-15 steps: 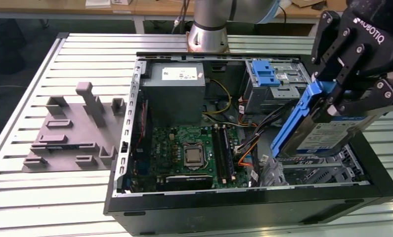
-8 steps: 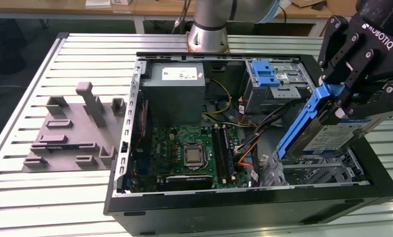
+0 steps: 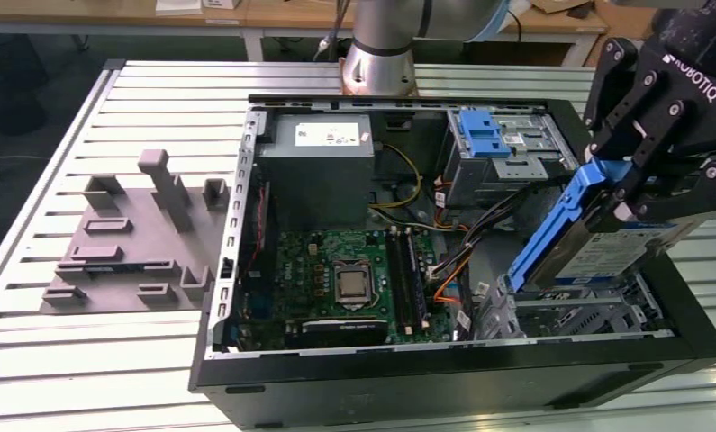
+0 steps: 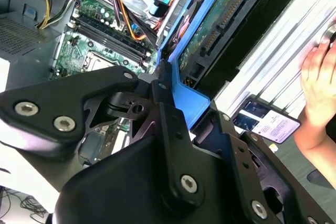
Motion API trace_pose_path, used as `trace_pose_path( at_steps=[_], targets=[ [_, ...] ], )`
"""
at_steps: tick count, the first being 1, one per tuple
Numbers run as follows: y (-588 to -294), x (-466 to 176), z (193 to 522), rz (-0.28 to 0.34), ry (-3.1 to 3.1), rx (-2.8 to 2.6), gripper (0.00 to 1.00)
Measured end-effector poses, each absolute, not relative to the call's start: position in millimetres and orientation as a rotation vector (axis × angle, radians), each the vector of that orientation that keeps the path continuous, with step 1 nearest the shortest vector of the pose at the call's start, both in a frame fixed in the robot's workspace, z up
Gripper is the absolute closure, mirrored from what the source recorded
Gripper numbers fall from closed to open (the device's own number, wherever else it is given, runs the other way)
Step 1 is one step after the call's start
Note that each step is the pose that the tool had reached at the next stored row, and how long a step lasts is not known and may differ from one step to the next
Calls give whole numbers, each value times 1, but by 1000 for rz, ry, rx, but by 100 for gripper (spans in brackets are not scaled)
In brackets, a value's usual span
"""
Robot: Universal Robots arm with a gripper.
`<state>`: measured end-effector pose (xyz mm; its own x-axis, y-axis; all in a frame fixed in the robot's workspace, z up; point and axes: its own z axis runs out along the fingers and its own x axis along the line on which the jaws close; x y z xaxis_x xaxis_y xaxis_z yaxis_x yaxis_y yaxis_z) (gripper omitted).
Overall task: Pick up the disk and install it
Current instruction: 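Insert the disk into the insertion slot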
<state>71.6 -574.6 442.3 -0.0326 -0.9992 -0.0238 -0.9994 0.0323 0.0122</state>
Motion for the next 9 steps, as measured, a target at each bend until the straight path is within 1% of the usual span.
trace_pose_path(
  at_steps=[9],
  targets=[
    [-575, 72, 435, 40, 2251, -2179, 64]
  ],
)
